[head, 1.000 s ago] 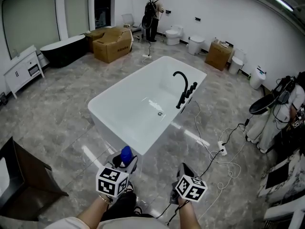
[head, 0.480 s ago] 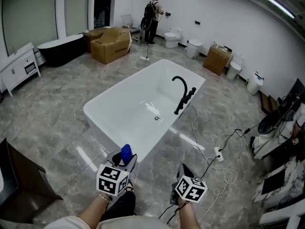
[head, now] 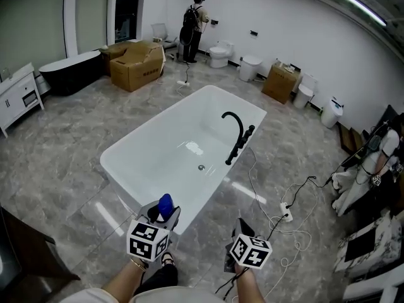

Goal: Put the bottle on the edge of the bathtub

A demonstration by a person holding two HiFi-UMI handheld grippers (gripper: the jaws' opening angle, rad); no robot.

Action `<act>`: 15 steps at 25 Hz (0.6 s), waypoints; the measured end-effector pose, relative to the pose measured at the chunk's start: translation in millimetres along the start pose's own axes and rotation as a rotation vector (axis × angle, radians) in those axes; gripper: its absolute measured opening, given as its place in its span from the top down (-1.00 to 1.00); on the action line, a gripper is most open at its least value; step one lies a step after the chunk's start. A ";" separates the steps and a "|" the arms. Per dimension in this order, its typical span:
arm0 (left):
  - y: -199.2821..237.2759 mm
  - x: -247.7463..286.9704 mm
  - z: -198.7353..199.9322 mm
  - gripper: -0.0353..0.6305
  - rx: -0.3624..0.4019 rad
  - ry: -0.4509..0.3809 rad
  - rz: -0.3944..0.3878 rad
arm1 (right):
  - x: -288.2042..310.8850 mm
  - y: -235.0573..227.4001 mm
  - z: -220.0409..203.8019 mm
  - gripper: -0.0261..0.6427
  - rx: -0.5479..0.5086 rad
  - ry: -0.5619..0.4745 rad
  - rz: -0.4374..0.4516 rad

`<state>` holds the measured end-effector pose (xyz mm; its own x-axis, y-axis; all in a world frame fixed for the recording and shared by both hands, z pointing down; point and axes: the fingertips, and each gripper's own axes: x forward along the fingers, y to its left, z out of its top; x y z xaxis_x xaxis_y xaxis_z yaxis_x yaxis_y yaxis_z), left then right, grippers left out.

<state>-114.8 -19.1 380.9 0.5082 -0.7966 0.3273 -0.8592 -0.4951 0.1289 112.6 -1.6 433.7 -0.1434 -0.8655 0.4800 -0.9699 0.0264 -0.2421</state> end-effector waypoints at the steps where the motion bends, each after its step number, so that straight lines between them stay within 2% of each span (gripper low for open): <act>1: 3.4 6.0 2.9 0.38 0.000 0.000 -0.001 | 5.3 -0.6 2.9 0.84 0.003 0.001 -0.002; 8: 26.2 44.9 17.4 0.38 -0.009 0.000 -0.027 | 40.1 -3.3 21.0 0.84 0.013 0.011 -0.033; 15: 52.1 83.1 32.7 0.38 -0.033 -0.012 -0.043 | 76.2 2.5 49.0 0.84 -0.020 0.014 -0.047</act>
<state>-115.5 -122.4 384.2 0.5453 -0.7789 0.3097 -0.8379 -0.5175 0.1736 108.8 -92.0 428.4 -0.1000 -0.8587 0.5027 -0.9793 -0.0043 -0.2022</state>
